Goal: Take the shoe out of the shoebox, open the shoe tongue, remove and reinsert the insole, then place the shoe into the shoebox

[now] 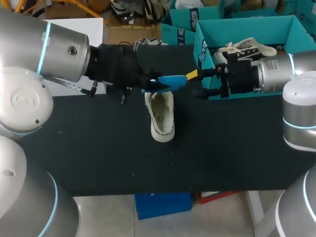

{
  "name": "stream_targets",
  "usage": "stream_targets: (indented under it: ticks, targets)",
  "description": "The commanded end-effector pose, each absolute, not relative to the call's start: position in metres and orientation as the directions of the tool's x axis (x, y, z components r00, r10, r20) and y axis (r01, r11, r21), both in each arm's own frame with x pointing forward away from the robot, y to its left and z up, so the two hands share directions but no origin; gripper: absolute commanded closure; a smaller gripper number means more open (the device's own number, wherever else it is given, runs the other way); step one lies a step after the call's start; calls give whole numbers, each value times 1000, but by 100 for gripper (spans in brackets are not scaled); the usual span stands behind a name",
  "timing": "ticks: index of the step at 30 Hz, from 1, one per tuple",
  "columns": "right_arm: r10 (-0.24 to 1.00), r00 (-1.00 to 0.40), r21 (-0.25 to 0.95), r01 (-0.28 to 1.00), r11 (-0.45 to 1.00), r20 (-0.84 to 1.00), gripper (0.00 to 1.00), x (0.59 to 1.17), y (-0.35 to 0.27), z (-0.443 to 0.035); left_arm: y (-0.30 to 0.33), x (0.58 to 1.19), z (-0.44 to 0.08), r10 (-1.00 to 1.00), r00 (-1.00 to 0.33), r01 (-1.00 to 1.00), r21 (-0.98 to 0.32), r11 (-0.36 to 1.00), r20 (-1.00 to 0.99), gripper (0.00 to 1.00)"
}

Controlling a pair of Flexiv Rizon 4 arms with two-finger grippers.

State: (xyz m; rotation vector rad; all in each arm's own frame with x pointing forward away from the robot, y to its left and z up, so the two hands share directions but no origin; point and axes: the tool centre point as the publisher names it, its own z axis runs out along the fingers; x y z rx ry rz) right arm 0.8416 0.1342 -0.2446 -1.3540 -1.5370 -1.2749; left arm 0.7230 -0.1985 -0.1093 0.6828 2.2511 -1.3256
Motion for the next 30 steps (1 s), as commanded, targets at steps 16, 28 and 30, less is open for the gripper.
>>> stream_targets:
  ticks: [16,28,30]
  targets:
    - [272,-196,215,976,-40,942,0,842,136,-246,-199,719,-126,153,-730,664,-639,388,-666,100]
    - [272,-196,215,976,-40,942,0,842,136,-246,-199,719,-126,153,-730,664,-639,388,-666,100]
    - [272,-196,215,976,-40,942,0,842,136,-246,-200,713,-128,143,-717,677,-634,374,-682,100]
